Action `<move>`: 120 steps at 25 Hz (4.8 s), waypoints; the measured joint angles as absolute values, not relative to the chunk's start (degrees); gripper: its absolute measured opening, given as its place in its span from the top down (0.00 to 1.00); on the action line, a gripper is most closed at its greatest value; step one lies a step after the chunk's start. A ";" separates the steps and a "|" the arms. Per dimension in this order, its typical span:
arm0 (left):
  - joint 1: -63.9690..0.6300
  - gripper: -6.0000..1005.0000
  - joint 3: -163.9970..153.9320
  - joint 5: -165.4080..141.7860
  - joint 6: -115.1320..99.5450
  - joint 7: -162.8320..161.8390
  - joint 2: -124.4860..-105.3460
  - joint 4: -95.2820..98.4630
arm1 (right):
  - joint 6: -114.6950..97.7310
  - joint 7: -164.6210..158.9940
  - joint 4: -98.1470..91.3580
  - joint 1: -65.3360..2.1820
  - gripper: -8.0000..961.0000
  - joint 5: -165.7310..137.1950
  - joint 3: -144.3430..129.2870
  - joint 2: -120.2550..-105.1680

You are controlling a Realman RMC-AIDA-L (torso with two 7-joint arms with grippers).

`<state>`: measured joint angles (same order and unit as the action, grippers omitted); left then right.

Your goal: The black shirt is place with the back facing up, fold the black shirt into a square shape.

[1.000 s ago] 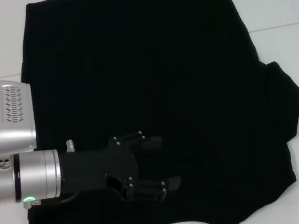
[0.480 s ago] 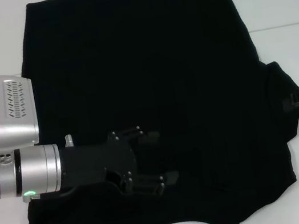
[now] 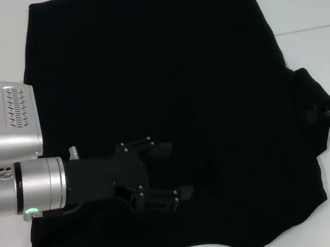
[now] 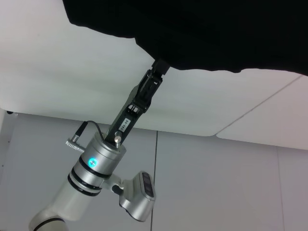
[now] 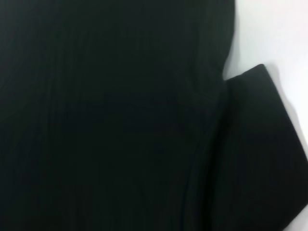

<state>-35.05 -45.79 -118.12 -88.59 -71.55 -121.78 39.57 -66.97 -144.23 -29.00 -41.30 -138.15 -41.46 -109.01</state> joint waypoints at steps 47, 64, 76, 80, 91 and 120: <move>-33.25 0.09 -43.78 -116.51 -87.17 -75.41 -122.49 39.16 | -72.25 -133.94 -40.73 -37.61 0.97 -145.96 -43.60 -106.66; -33.25 0.10 -44.01 -116.45 -86.72 -76.40 -122.96 39.11 | -72.74 -134.17 -42.91 -38.45 0.95 -147.43 -43.11 -106.86; -33.11 0.10 -44.03 -116.68 -86.58 -76.38 -122.96 39.02 | -72.16 -133.99 -43.07 -39.75 0.94 -147.34 -43.06 -107.48; -33.19 0.10 -43.94 -116.76 -86.56 -76.37 -122.96 39.02 | -72.23 -133.98 -43.07 -40.78 0.94 -147.07 -43.06 -107.87; -33.27 0.11 -43.81 -116.76 -86.34 -76.37 -122.52 39.02 | -74.97 -139.77 -42.81 -53.38 0.93 -153.08 -50.37 -114.59; -32.84 0.11 -28.41 -113.63 -101.32 -79.55 -119.82 39.33 | -72.85 -125.17 -44.77 -45.35 0.08 -129.72 -47.17 -116.75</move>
<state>-32.84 -28.41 -113.63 -101.32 -79.55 -119.82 39.33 -72.85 -125.17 -44.77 -45.35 -129.72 -47.17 -116.75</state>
